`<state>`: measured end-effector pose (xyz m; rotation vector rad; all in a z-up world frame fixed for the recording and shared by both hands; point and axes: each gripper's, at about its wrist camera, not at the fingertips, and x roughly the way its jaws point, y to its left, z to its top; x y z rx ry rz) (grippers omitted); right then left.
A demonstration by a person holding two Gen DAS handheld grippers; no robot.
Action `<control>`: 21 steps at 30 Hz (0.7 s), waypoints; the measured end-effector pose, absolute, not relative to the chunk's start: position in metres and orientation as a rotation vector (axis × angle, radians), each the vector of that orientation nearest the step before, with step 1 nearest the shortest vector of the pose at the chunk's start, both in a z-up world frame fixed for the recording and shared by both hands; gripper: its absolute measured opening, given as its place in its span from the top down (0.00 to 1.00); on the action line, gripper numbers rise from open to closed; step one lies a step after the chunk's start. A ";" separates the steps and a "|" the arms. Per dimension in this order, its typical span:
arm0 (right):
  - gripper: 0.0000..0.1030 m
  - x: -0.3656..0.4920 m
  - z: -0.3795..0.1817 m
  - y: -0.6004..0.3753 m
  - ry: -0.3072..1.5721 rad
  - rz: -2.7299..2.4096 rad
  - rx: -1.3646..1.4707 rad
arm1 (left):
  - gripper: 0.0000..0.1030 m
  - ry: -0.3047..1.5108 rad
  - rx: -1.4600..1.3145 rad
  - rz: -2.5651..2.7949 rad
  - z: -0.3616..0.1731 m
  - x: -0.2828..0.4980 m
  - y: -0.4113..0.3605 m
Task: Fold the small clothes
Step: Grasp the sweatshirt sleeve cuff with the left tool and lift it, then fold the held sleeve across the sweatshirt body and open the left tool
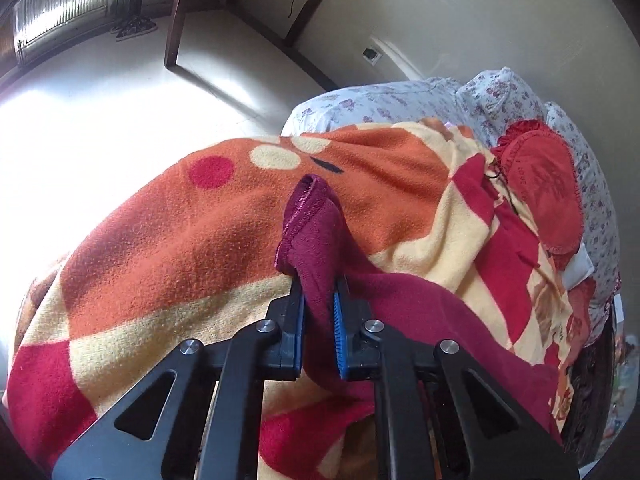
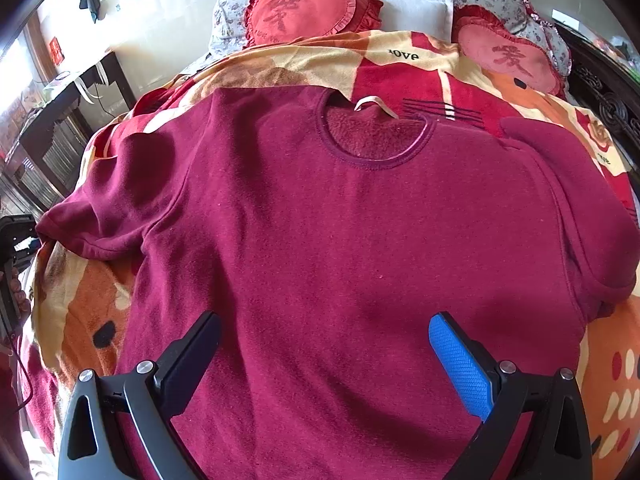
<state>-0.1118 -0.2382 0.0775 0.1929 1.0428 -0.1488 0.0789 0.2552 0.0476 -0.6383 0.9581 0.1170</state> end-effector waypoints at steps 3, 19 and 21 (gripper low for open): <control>0.00 -0.112 0.078 -0.237 1.041 -0.148 0.192 | 0.90 0.901 -0.613 0.078 0.073 0.069 0.247; 0.00 -0.128 0.092 -0.260 0.995 -0.176 0.246 | 0.90 0.852 -0.449 -0.439 0.171 0.029 0.036; 0.00 -0.132 0.093 -0.267 0.988 -0.186 0.258 | 0.90 0.863 -0.397 -0.484 0.173 0.024 0.000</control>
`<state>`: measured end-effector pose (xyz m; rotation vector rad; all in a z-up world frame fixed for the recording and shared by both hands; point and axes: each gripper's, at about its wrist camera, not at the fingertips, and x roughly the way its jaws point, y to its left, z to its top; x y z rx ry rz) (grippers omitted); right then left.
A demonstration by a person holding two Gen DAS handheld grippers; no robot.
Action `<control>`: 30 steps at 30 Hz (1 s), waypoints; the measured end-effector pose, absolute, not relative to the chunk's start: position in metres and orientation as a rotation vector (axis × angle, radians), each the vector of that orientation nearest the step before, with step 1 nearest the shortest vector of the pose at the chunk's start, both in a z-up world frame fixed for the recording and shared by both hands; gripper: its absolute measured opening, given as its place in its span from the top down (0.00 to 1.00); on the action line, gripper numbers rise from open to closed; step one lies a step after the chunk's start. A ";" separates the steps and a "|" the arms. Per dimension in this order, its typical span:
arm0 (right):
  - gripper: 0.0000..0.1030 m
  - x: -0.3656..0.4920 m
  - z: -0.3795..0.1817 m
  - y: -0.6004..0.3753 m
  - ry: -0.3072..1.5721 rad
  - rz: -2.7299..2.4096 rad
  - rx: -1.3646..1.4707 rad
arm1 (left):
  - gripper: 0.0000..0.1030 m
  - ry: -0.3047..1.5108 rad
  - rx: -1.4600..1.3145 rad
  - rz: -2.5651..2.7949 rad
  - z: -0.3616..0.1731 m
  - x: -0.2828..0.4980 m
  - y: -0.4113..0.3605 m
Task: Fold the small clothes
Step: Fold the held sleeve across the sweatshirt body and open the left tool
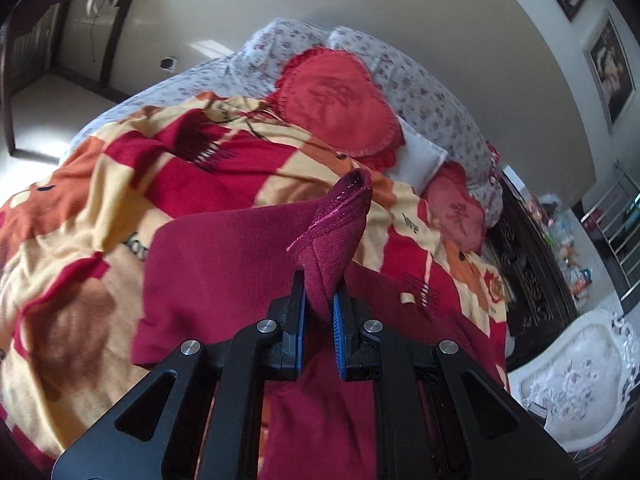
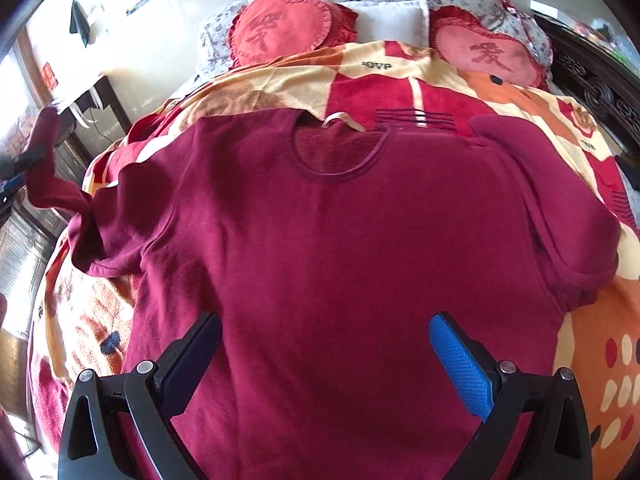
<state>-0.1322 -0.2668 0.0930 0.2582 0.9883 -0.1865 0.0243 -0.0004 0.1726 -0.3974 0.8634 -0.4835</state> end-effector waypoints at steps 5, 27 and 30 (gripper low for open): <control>0.00 -0.143 0.091 -0.287 0.982 -0.223 0.281 | 0.90 0.915 -0.289 -0.581 0.156 0.013 -0.075; 0.00 -0.159 0.081 -0.364 0.953 -0.343 0.498 | 0.44 1.042 -0.062 -0.763 0.077 -0.040 -0.163; 0.00 -0.152 0.087 -0.358 0.935 -0.303 0.489 | 0.42 0.952 -0.047 -0.765 0.099 -0.051 -0.141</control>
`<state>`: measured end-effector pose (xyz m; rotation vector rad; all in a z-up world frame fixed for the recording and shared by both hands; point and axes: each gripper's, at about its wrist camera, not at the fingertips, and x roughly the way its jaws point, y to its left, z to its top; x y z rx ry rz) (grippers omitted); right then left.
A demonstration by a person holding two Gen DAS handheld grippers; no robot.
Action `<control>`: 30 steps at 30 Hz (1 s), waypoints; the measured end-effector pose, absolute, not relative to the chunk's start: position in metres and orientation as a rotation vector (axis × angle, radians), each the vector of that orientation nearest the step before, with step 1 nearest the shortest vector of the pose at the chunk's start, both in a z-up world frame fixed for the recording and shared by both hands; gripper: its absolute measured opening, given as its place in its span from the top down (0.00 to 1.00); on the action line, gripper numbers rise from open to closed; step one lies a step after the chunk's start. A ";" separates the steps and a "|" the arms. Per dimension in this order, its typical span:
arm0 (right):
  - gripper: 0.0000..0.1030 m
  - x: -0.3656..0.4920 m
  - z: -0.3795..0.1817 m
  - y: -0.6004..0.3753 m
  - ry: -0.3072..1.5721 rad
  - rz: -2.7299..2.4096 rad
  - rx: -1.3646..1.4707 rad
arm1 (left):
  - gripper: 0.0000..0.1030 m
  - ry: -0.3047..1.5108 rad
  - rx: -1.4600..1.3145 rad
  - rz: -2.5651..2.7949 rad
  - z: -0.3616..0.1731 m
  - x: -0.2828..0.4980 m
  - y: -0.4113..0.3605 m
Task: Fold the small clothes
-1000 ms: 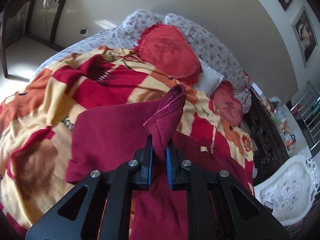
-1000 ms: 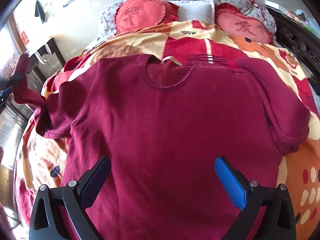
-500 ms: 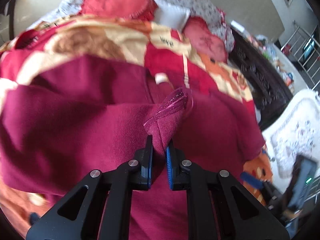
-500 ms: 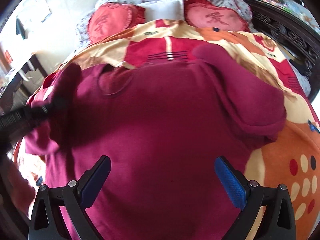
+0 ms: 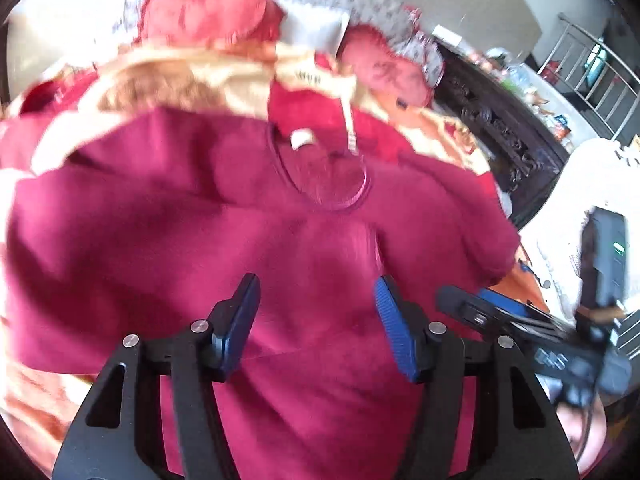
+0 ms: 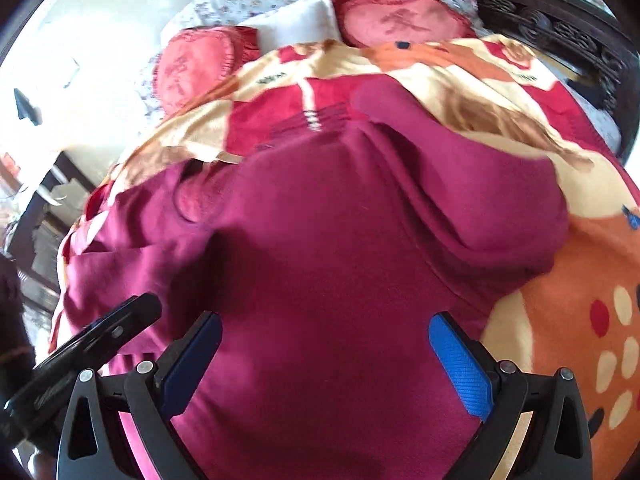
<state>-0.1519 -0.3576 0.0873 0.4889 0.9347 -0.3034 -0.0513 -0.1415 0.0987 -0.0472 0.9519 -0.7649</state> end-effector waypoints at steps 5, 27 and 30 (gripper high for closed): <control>0.00 -0.130 0.089 -0.338 0.922 -0.217 0.467 | 0.42 0.906 -0.045 -0.634 0.111 -0.044 -0.092; 0.87 -0.068 0.070 -0.296 0.912 -0.110 0.113 | 0.42 0.939 -0.207 -0.356 0.092 -0.013 0.016; 0.93 -0.080 0.080 -0.311 0.848 -0.085 0.217 | 0.42 0.942 -0.208 -0.353 0.092 -0.012 0.015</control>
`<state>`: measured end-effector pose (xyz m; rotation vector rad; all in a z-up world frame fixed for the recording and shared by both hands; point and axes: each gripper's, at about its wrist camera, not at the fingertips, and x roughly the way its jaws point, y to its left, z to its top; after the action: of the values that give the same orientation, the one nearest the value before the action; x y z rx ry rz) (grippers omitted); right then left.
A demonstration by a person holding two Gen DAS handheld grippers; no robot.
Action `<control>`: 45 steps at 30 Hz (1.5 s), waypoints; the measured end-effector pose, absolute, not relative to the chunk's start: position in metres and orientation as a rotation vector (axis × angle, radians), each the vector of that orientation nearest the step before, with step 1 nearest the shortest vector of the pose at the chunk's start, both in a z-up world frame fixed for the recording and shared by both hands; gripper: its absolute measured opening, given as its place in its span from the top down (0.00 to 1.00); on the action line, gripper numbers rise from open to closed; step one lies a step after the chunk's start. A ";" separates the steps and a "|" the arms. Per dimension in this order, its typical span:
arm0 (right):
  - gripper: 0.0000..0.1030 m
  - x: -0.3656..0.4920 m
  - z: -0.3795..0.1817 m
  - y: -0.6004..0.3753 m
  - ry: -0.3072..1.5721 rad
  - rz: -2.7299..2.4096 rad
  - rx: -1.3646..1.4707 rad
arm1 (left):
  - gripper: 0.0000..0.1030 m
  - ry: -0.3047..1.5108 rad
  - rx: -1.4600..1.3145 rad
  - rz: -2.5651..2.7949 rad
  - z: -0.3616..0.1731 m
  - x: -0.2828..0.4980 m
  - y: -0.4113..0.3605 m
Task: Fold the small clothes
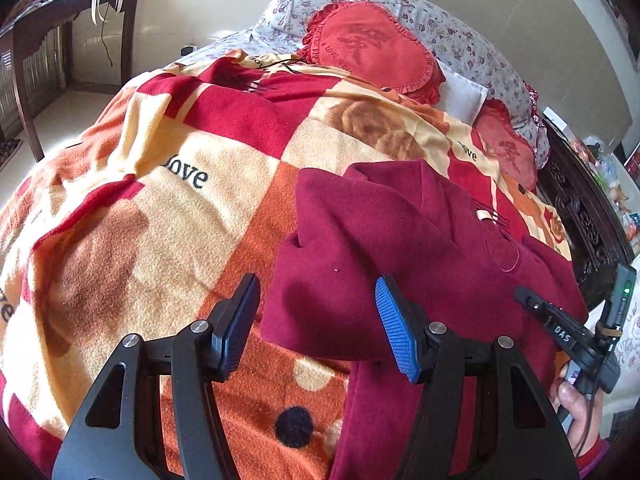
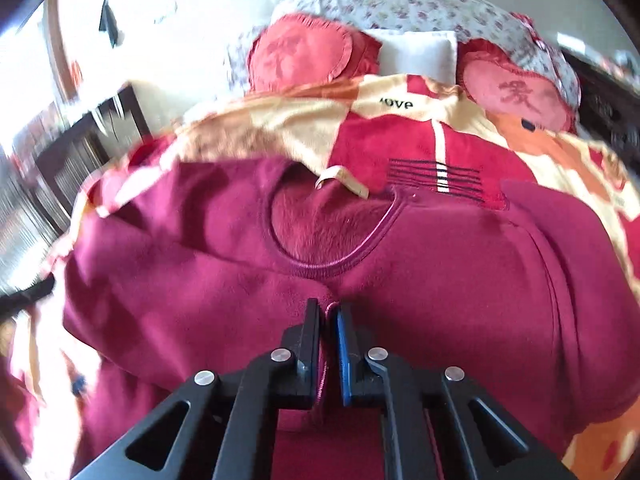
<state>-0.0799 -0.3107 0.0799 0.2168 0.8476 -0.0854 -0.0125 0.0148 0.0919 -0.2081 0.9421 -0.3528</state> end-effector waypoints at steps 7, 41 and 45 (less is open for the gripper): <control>0.94 -0.109 0.114 -0.336 0.756 -0.113 0.281 | 0.42 0.928 -0.210 -0.357 0.097 -0.011 0.010; 0.53 -0.131 0.157 -0.368 0.726 -0.202 0.225 | 0.42 1.041 -0.040 -0.326 0.041 -0.004 -0.047; 0.54 -0.094 0.153 -0.319 0.770 0.045 0.238 | 0.41 1.037 -0.046 -0.333 0.040 -0.003 -0.046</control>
<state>-0.0941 -0.3194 0.1526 0.2376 0.7698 0.0452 -0.0035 -0.0462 0.0397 -0.0463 1.0374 -0.3326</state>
